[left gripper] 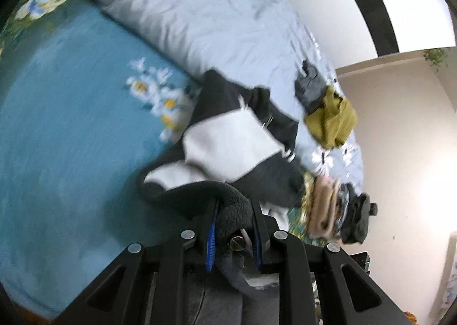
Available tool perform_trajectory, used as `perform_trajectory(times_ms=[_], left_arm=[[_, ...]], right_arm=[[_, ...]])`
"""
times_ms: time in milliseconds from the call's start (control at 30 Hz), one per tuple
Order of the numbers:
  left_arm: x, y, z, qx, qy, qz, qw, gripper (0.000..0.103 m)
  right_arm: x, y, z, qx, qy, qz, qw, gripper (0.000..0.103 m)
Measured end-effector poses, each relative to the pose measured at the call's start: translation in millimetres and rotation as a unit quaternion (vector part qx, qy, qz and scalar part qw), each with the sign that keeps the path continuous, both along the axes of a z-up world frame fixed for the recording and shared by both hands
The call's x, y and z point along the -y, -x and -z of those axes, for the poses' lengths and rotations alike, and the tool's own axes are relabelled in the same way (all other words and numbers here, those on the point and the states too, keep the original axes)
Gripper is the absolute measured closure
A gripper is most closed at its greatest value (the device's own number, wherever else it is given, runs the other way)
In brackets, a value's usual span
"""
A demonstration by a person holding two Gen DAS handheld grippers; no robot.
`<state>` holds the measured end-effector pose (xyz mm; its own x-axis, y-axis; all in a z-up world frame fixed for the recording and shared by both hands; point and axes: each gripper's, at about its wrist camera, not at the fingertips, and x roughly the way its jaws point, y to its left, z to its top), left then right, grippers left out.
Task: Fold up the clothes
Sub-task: 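Lift the hem with both grippers and fold it over toward the collar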
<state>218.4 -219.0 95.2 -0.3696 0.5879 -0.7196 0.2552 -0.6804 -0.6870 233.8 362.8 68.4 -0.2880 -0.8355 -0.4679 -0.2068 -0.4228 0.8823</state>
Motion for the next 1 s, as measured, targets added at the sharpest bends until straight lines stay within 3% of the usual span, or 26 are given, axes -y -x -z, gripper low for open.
perform_trajectory(times_ms=[300,500,700,833,1000], left_arm=[[7,102,12,-0.030,-0.031,-0.017,0.9989,0.082],[17,163,79,0.034,-0.067,-0.067,0.9949,0.082],[17,184,133,0.087,-0.095,-0.099,0.9868,0.080],[14,181,120,0.063,-0.096,-0.082,0.9900,0.072],[28,161,81,-0.012,-0.098,-0.074,0.9923,0.043]], right_arm=[[4,113,12,-0.009,0.024,0.052,0.998,0.083],[17,178,49,0.032,0.018,0.076,0.996,0.083],[24,203,79,0.073,-0.014,0.072,0.995,0.083],[25,205,82,0.073,-0.014,0.065,0.995,0.080],[20,200,67,0.040,0.000,0.061,0.997,0.072]])
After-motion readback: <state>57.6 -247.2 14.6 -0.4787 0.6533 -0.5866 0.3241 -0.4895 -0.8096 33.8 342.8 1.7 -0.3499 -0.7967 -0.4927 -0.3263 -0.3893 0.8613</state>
